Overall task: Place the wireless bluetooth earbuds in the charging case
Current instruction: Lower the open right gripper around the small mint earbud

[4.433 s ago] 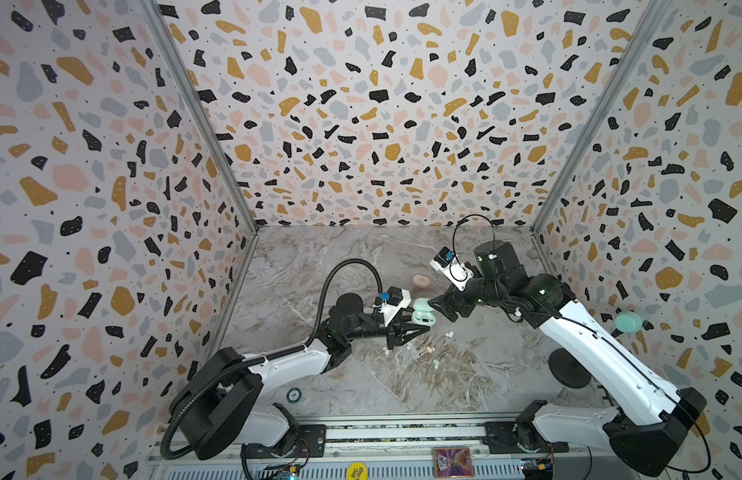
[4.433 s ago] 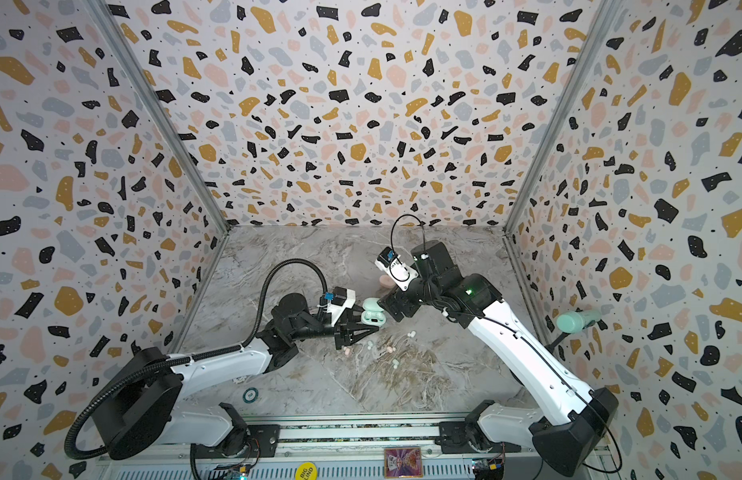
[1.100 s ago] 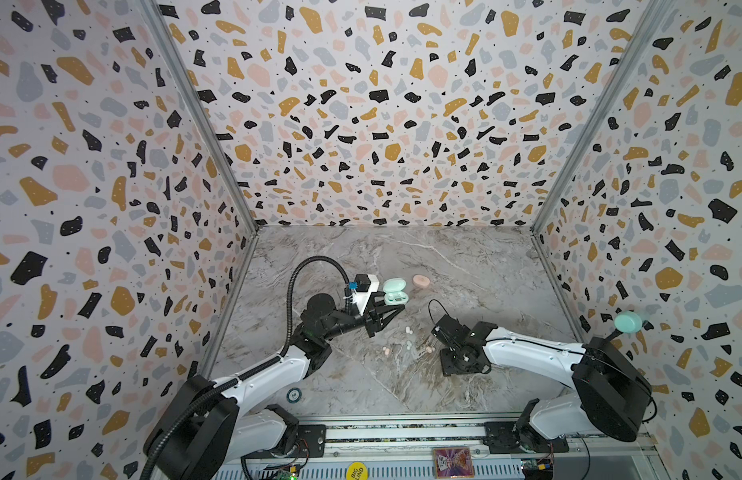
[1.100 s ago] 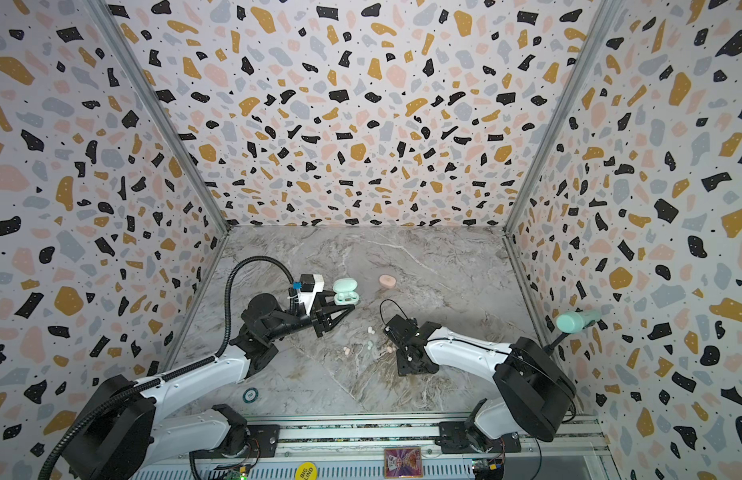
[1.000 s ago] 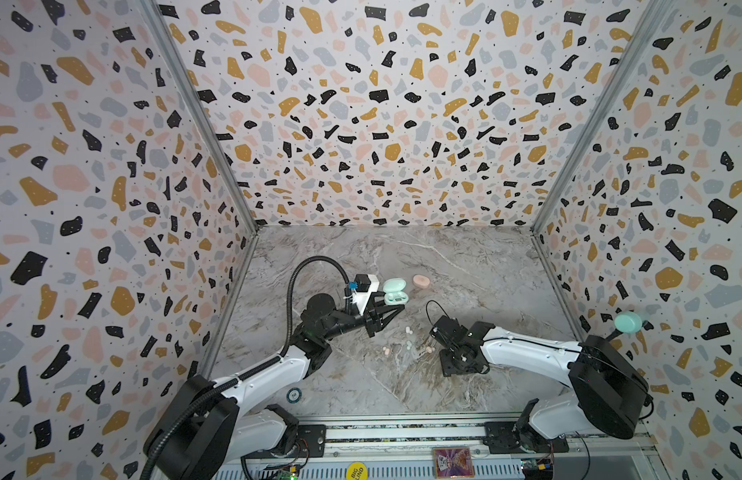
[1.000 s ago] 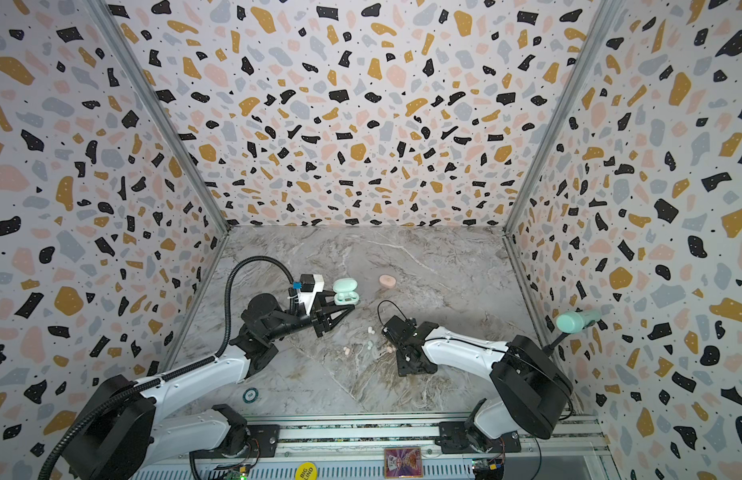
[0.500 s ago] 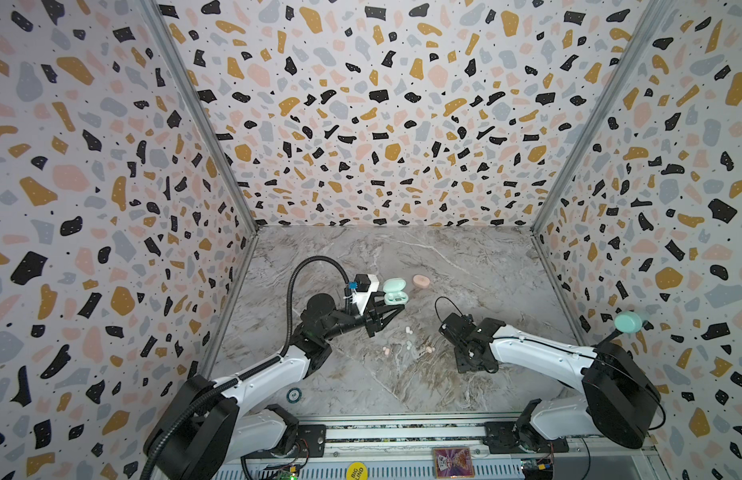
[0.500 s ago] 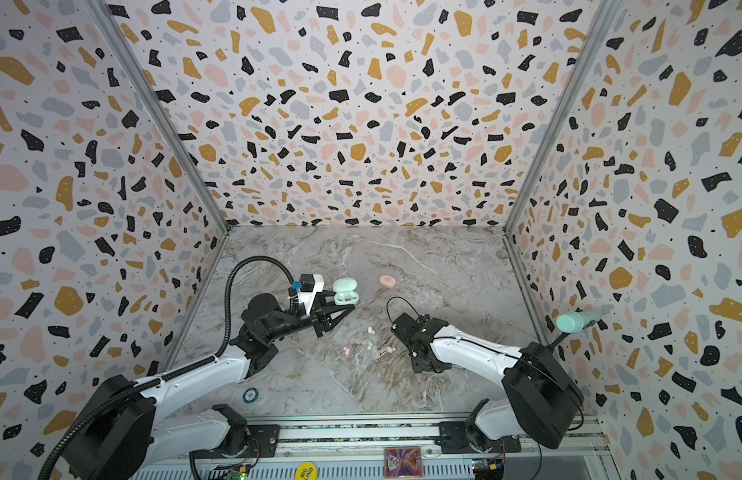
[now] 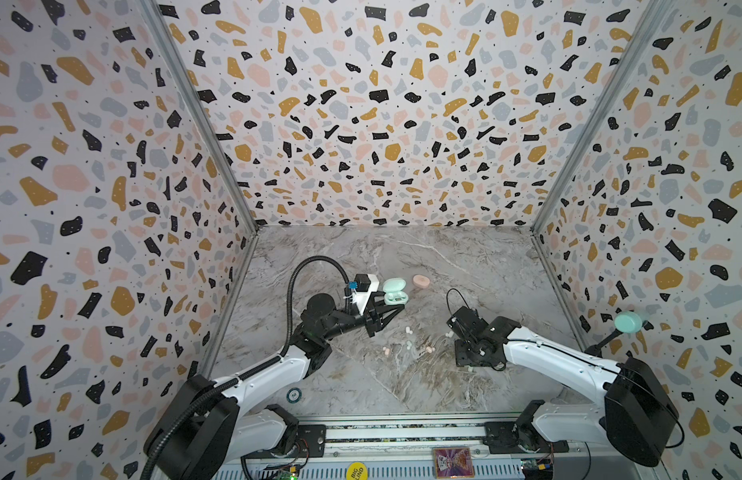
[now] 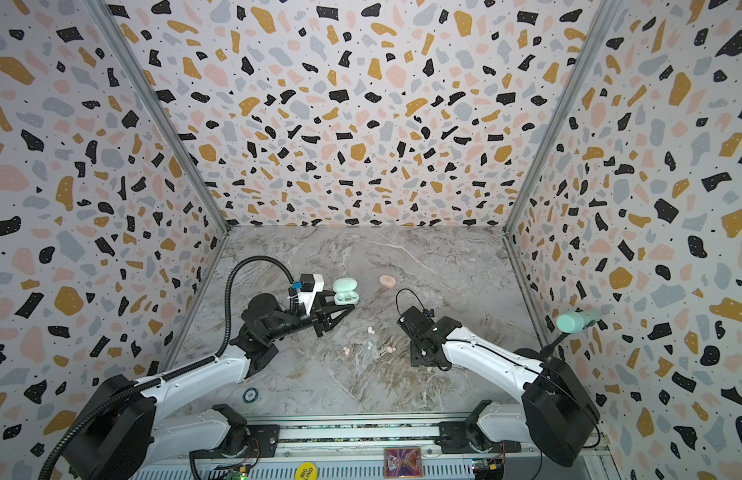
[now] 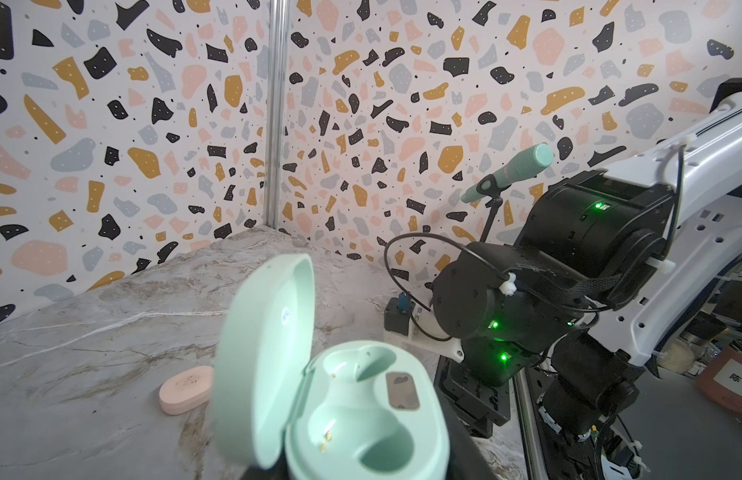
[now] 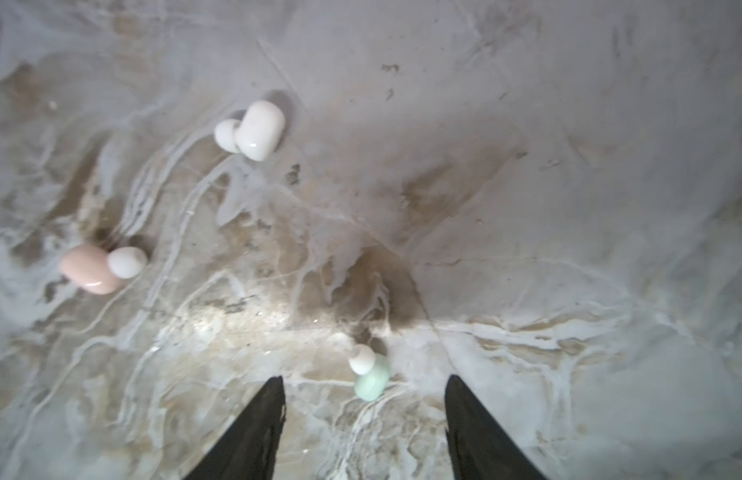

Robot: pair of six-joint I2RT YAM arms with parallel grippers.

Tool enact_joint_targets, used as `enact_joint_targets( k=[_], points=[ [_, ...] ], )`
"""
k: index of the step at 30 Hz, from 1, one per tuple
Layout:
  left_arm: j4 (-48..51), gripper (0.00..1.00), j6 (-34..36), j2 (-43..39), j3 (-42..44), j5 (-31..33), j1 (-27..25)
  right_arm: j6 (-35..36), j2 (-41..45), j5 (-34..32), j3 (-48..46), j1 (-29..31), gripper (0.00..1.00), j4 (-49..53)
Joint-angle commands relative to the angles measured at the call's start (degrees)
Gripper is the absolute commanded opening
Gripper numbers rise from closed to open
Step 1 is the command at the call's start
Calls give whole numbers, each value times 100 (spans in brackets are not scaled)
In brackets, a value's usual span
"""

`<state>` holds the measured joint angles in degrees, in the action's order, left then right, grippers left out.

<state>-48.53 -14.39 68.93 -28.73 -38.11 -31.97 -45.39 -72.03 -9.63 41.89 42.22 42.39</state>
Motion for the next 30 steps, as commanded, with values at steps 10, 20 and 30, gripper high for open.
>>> enact_joint_targets(
  k=[10,20,30],
  points=[
    [-398,22,-46,-28,17,-97,24,-742,12,-28,-444,140,62,259],
    [-385,22,-49,-4,5,-101,26,-1157,273,436,-648,395,46,-157],
    [-382,22,-46,-3,-1,-109,24,-1117,105,725,-664,448,37,-777]
  ],
)
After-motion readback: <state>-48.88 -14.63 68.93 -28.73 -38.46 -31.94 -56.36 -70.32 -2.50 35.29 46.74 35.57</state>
